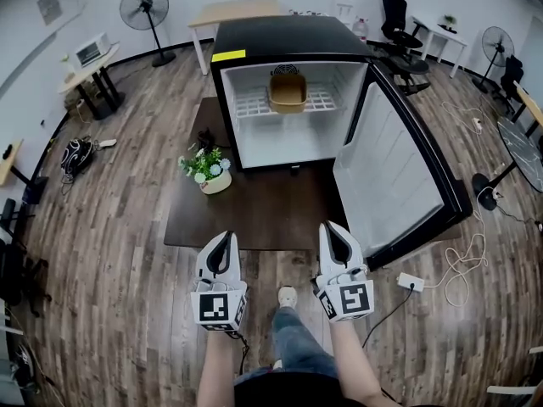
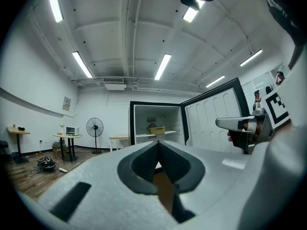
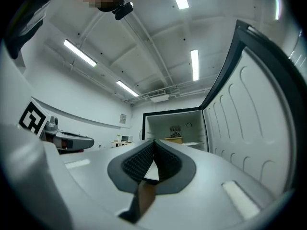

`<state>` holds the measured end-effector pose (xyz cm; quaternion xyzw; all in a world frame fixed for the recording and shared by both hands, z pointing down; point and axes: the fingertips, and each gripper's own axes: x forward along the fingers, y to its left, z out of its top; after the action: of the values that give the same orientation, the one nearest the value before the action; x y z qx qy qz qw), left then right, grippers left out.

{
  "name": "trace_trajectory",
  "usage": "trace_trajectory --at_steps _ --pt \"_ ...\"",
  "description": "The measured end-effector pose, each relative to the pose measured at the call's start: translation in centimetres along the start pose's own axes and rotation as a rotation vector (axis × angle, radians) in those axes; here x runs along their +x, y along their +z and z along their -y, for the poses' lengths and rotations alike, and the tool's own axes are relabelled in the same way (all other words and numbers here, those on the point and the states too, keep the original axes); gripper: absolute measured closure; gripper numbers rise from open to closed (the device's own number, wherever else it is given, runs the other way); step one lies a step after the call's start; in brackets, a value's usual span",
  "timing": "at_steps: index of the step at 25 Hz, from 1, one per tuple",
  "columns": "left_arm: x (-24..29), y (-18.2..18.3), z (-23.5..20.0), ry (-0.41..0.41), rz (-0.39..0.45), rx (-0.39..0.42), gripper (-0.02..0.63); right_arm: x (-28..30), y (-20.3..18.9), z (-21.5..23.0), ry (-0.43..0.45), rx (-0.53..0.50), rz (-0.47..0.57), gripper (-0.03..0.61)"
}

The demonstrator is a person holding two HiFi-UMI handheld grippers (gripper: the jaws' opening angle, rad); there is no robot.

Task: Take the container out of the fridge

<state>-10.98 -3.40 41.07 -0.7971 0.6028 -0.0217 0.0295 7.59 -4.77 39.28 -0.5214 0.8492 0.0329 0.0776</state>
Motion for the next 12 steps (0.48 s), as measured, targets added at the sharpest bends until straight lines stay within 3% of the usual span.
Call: trace_trajectory --at_steps 7,12 --pt "9.6 0.6 -2.3 -0.017 0.001 -0.017 0.606 9.3 -1.2 3.3 0.007 0.025 -0.015 0.586" --pt "16.1 0.4 -3.7 -0.021 0.007 -0.015 0.606 15.5 -2.4 4.3 0.058 0.024 -0.032 0.586"
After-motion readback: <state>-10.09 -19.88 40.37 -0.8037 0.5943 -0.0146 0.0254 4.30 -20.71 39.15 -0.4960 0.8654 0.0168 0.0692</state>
